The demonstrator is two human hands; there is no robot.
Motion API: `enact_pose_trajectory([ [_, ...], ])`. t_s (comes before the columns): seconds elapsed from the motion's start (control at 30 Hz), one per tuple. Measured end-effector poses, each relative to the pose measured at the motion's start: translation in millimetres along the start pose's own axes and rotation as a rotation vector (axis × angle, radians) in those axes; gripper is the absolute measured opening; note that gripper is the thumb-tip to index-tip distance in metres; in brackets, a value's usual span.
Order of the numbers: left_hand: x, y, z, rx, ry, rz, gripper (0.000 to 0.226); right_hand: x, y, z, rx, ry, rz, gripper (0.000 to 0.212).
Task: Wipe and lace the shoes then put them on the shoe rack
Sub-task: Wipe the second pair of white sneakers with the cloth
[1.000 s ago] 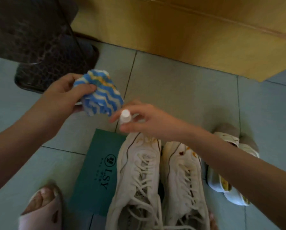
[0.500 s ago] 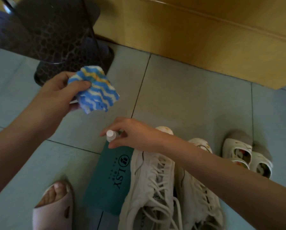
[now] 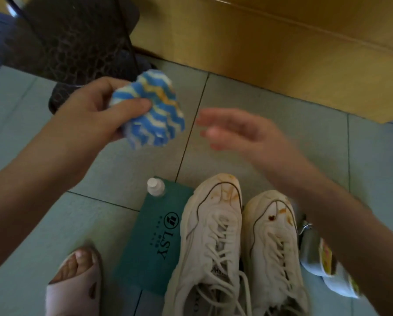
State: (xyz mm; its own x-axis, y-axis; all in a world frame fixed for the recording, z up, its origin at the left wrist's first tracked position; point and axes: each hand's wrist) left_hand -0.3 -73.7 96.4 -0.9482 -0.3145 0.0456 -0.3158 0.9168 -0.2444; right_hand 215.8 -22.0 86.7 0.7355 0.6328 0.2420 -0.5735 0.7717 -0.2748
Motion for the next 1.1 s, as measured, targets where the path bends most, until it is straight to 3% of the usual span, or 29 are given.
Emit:
enact_pose_trajectory([
  [0.1, -32.5, -18.8, -8.9, 0.027, -0.033, 0.086, 0.032, 13.4, -13.3, 8.6, -0.050, 0.375, 0.035, 0.047],
  [0.2, -64.8, -40.5, 0.3, 0.073, -0.069, 0.154, 0.033, 10.3, -27.8, 5.5, -0.072, 0.417, 0.040, 0.043],
  [0.4, -84.0, -54.9, 23.2, 0.174, -0.198, 0.179, 0.033, 17.8, -40.2, -19.0, -0.183, 0.439, -0.129, 0.034],
  [0.5, -83.0, -58.5, 32.9, 0.169, -0.162, 0.178, 0.028, 20.1, -41.2, -26.2, -0.196, 0.352, -0.202, 0.034],
  [0.6, -75.8, -67.4, 47.1, 0.166, 0.025, 0.160, 0.031, 27.5, -37.5, -28.3, -0.139, 0.268, -0.355, 0.022],
  [0.7, -67.3, -83.3, 61.7, 0.215, 0.180, 0.174, 0.036, 28.6, -29.2, -33.0, 0.021, -0.039, -0.460, 0.015],
  [0.77, -64.7, -93.3, 71.4, 0.297, 0.208, 0.181, 0.047, 18.9, -22.0, -41.7, 0.127, -0.254, -0.378, 0.014],
  [0.93, -67.0, -99.6, 90.0, 0.350, 0.306, 0.204, 0.086, -9.7, -14.9, -75.3, 0.161, -0.472, 0.174, 0.013],
  [1.1, -68.0, -97.8, 97.2, 0.308, 0.379, 0.175, 0.087, -1.7, -16.6, -86.6, 0.312, -0.589, 0.299, 0.039],
])
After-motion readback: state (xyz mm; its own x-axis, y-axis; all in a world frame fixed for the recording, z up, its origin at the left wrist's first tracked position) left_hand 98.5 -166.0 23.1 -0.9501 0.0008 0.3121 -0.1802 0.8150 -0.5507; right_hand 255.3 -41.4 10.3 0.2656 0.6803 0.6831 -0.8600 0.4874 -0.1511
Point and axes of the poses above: each hand's wrist, its own y-axis towards the middle knuckle, its own x-axis out of the back of the hand, z = x × y, and after that the axes turned 2 degrees about -z, right-handed
